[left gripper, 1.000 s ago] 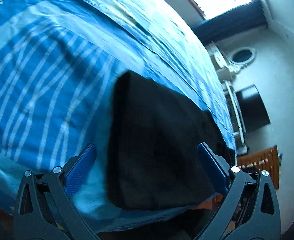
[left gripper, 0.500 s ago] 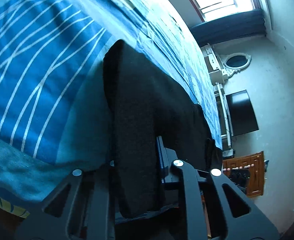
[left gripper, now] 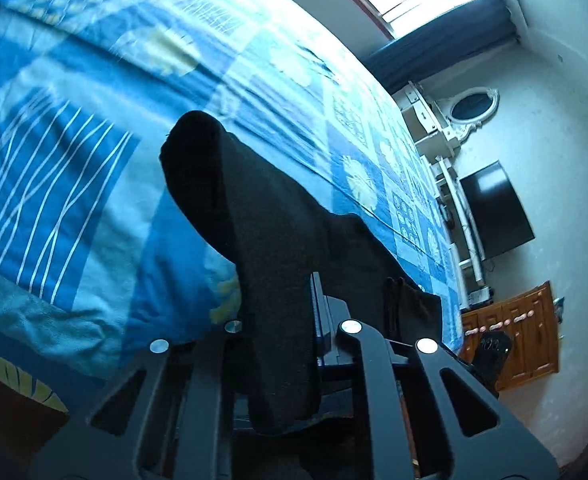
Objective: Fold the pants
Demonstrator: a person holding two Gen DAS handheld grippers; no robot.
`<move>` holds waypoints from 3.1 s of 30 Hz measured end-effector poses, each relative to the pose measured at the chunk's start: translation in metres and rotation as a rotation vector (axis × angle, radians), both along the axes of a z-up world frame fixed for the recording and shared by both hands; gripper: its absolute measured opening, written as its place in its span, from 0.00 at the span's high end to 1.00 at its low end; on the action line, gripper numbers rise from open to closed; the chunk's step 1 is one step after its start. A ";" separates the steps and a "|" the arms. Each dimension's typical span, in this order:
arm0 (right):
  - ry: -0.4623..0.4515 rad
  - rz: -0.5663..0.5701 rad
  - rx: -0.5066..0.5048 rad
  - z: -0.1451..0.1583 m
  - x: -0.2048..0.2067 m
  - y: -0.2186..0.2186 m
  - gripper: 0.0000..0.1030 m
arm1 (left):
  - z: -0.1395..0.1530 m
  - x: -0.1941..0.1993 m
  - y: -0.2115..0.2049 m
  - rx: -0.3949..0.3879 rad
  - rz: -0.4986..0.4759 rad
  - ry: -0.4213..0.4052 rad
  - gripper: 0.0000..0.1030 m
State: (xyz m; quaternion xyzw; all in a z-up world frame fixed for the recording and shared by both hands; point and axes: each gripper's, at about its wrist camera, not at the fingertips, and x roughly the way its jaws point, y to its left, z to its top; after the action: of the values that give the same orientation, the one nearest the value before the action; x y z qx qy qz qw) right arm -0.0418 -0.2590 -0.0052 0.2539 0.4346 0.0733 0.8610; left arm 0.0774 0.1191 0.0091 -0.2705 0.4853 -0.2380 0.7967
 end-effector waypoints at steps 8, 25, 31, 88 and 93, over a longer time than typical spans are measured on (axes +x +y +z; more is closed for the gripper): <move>0.002 -0.128 -0.061 0.005 -0.003 -0.038 0.21 | 0.050 -0.008 -0.050 0.111 -0.058 -0.077 0.87; -0.028 -0.374 -0.063 0.026 -0.025 -0.126 0.21 | 0.088 -0.024 -0.247 0.364 -0.307 -0.201 0.88; -0.044 -0.441 -0.029 0.031 -0.035 -0.153 0.21 | 0.061 -0.035 -0.323 0.447 -0.387 -0.194 0.88; -0.036 -0.556 0.129 0.020 -0.055 -0.203 0.21 | -0.015 -0.134 -0.451 0.827 -0.390 -0.489 0.13; -0.045 -0.455 0.186 0.020 -0.044 -0.186 0.21 | 0.003 -0.129 -0.381 0.625 -0.365 -0.354 0.11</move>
State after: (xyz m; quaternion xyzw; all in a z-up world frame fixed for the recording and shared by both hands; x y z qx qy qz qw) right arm -0.0862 -0.4451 0.0150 0.4216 0.3383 -0.0772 0.8378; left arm -0.0514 -0.2622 0.0118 0.1204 0.4297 -0.2593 0.8565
